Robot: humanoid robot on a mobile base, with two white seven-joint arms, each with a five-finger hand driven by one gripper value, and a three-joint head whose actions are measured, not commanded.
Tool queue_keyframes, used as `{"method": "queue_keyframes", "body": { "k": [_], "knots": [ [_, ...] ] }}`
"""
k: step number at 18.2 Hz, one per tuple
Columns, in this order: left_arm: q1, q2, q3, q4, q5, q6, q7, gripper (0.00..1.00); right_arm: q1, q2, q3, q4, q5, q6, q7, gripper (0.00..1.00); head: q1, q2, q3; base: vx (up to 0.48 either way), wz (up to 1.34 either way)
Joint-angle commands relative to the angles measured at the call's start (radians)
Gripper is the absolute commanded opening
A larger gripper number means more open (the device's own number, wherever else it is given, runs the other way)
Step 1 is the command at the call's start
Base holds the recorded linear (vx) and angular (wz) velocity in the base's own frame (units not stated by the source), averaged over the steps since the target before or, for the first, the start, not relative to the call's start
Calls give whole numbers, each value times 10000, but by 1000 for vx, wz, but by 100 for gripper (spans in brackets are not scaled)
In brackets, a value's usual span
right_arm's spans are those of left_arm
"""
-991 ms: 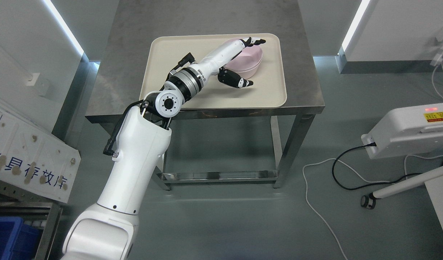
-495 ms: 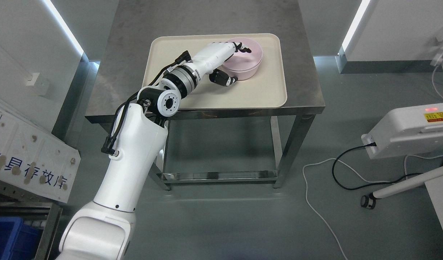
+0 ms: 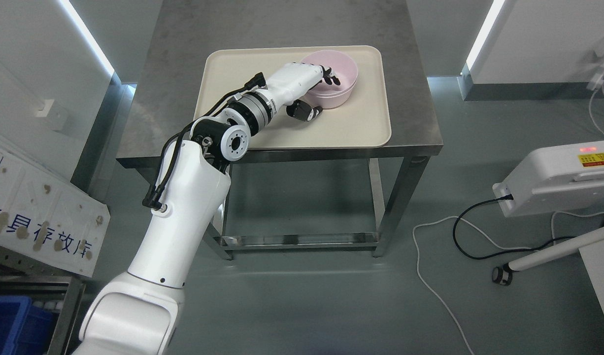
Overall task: Stack pink IKEA bowls on left shelf middle
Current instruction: 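Grip the rim of the stacked pink bowls with the left hand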
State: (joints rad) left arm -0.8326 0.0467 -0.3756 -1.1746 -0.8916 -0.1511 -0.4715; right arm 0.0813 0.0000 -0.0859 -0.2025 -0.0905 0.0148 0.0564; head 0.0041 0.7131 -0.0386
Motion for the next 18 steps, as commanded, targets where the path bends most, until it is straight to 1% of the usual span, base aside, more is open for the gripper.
{"method": "queue_keyframes", "body": {
  "k": [1,4,6,9,12,18],
  "knots": [
    [-3,86,-202,272,-119,-358,-24,33,0,-174,0,0,0,6,49,100,0,0,0,0,0],
    [12,86,149,348,-104,-972,-25,17,0,-174,0,0,0,6,50,100,0,0,0,0,0],
    [12,70,502,440,-104,-1401,-25,9,0,-174,0,0,0,6,50,100,0,0,0,0,0],
    [27,55,1085,502,-104,-1709,-25,1,0,-174,0,-15,0,6,34,100,0,0,0,0,0],
    [-18,-37,1958,349,19,-1954,-9,1,0,-174,0,0,0,6,50,100,0,0,0,0,0],
    [349,-144,4136,-677,202,-3349,-55,1,0,-174,0,0,0,6,34,100,0,0,0,0,0]
  ]
}}
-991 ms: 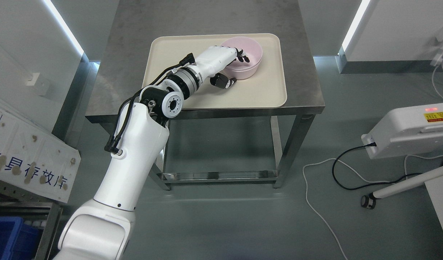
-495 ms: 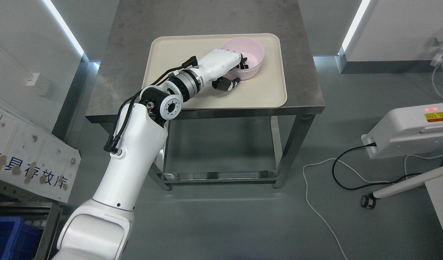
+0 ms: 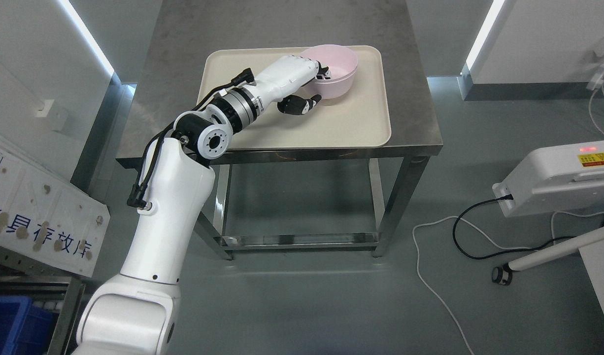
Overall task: Stack pink IKEA bowls on left shelf middle
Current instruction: 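Lift the stacked bowls off the tray with the left hand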
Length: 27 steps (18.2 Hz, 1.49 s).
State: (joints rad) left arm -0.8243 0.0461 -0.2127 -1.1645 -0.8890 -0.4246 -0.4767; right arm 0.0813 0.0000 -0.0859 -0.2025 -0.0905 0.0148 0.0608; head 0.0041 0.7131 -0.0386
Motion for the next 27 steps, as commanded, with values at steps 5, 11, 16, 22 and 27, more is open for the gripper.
{"method": "queue_keyframes", "body": {
  "k": [5,11,16,22,27],
  "knots": [
    [1093,-169,3750,-2310,1110,-1352,-830,1,0,-174,0,0,0,6,5,100,0,0,0,0,0],
    [2153,-185,4764,-4031,1603,-1965,-1170,2,0,-174,0,0,0,6,-10,100,0,0,0,0,2],
    [2966,-286,4842,-4936,1603,-2395,-1185,1,0,-174,0,0,0,6,-10,100,0,0,0,1,-11],
    [3365,-286,4949,-5076,1664,-3148,-1292,1,0,-174,0,0,0,6,5,100,0,0,0,-26,-24],
    [3518,-286,4995,-5183,1726,-3224,-1277,1,0,-174,0,0,0,6,-10,100,0,0,0,-30,-10]
  ]
}}
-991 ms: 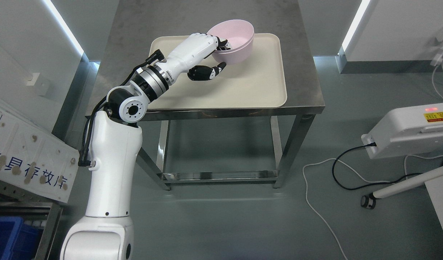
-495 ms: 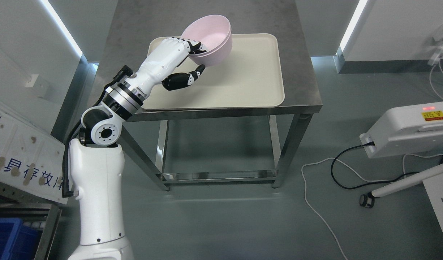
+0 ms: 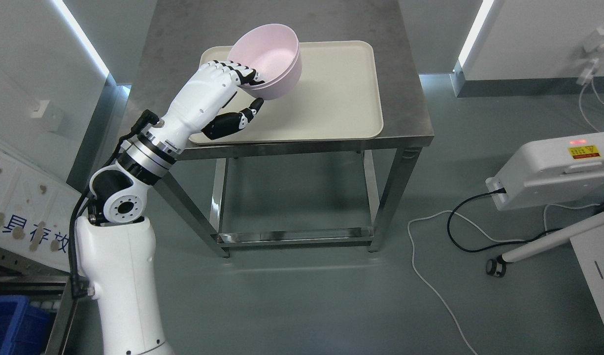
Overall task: Stack pink IKEA bowls on left shelf middle
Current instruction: 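Lift the stacked bowls off the tray with the left hand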
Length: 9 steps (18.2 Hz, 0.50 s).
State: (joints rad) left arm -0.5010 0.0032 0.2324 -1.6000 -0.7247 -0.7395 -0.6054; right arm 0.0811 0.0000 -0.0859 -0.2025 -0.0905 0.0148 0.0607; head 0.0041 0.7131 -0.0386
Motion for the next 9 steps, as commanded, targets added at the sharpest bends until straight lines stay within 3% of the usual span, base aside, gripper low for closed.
{"method": "queue_keyframes", "body": {
  "k": [1,9],
  "knots": [
    [301,142,636,-889,144,-136,10,1,2,-175,0,0,0,6,7,100,0,0,0,-67,-194],
    [470,142,1128,-935,390,-229,10,2,2,-175,0,0,0,6,7,100,0,0,0,-181,-323]
  ]
}}
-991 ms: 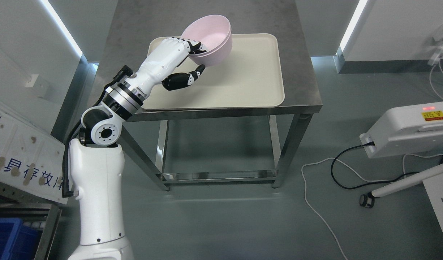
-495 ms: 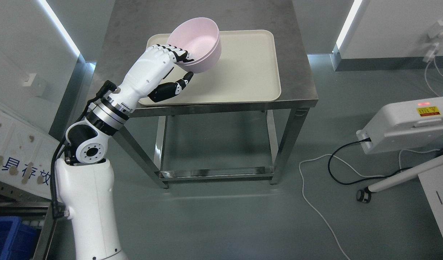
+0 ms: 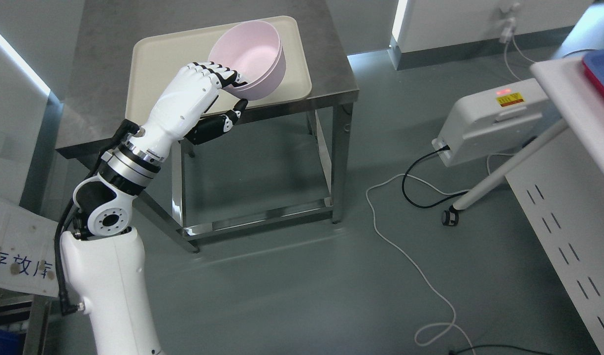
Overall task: Stack pink IKEA bowls on left shelf middle
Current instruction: 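Carry the stacked bowls while turning toward the blue bin shelf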
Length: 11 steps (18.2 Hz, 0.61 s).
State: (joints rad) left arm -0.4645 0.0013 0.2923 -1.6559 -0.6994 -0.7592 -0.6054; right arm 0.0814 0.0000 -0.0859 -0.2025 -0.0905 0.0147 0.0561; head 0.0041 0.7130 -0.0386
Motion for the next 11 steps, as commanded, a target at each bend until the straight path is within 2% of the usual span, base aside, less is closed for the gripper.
{"method": "queue_keyframes", "body": {
  "k": [1,6,11],
  "knots": [
    [105,162,529,-406,152,-32,10,2,-1,-175,0,0,0,7,37,100,0,0,0,-290,-447],
    [105,162,559,-529,168,-32,10,2,-1,-175,0,0,0,7,53,100,0,0,0,-297,-319],
    [105,162,743,-545,168,-32,10,2,-1,-175,0,0,0,7,52,100,0,0,0,-289,-11]
  ]
}}
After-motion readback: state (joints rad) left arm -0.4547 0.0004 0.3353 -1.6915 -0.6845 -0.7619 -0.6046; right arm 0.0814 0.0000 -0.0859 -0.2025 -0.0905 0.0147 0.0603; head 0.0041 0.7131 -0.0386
